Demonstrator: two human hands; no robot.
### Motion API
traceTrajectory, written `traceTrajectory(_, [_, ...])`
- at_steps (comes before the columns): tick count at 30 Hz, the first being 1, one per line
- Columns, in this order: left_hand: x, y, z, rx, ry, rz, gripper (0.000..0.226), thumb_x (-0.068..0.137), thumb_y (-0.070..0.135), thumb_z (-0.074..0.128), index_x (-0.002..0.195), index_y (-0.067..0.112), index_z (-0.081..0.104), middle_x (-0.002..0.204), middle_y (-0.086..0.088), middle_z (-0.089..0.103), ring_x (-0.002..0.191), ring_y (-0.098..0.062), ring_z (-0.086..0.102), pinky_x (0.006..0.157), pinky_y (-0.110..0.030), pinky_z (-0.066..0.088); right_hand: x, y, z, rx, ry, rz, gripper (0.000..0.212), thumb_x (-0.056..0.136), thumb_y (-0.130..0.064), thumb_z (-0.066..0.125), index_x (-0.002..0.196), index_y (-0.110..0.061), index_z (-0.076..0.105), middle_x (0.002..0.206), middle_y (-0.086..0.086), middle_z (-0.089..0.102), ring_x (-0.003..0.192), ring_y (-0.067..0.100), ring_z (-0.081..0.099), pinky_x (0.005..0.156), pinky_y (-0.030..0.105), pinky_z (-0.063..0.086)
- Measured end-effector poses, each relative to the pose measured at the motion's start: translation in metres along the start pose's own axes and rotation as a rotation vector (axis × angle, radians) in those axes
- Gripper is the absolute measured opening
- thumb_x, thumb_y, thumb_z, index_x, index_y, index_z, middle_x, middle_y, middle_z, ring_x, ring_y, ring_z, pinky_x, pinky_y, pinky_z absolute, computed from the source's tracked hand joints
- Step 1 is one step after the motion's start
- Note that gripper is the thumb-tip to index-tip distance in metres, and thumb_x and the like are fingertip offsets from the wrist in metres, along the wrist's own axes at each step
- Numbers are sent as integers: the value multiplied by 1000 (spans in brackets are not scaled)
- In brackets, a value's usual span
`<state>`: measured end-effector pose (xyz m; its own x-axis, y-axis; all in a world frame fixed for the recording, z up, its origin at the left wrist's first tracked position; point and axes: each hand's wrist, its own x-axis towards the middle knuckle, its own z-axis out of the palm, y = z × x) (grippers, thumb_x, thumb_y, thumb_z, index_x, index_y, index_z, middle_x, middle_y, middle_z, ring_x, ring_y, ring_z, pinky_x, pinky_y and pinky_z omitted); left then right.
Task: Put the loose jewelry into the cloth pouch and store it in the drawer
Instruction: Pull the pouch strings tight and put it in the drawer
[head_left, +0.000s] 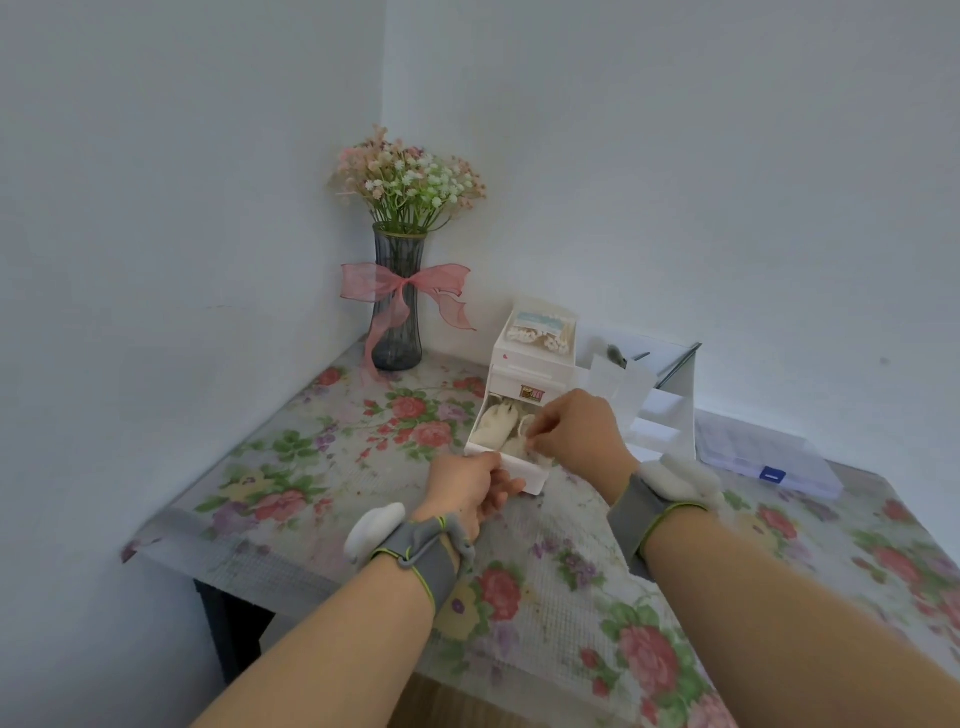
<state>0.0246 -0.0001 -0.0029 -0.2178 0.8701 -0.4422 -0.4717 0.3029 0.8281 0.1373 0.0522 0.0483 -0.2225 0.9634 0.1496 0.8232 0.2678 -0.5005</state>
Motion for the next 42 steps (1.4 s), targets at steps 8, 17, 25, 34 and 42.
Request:
traceTrajectory(8, [-2,0,0,-7,-3,0,21,94,6,50,73,2,50,65,-10,55,27,-6,57,26,-9,33,5,-12,-7,-182,-196,-19,18,75,-9,67,84,-19,79,92,-1,75,95,20,67,86,34,56])
traceTrajectory(17, [-3,3,-1,16,7,3,21,93,6,52,72,2,53,59,-10,59,26,-5,55,27,-9,32,4,1,3,-308,-154,-29,23,83,-15,57,95,-12,77,97,8,75,92,25,67,83,38,57])
traceTrajectory(25, [7,11,5,24,48,15,26,93,8,51,69,3,55,31,1,58,26,-4,54,28,-8,33,-9,22,-28,-45,245,122,23,82,-16,54,79,-13,77,76,6,75,74,26,70,70,36,60])
traceTrajectory(34, [32,18,24,-9,49,-6,27,94,3,49,66,2,51,28,-1,55,27,-8,53,27,-9,36,-30,83,-45,-51,87,196,18,81,-19,60,71,-19,75,70,-2,75,73,19,69,74,36,60])
traceTrajectory(42, [50,20,41,-61,23,-15,24,94,-1,47,71,1,52,32,-3,58,27,-7,57,31,-14,46,-35,112,-47,-65,36,247,19,84,-22,60,70,-22,73,68,-7,73,70,12,68,69,27,55])
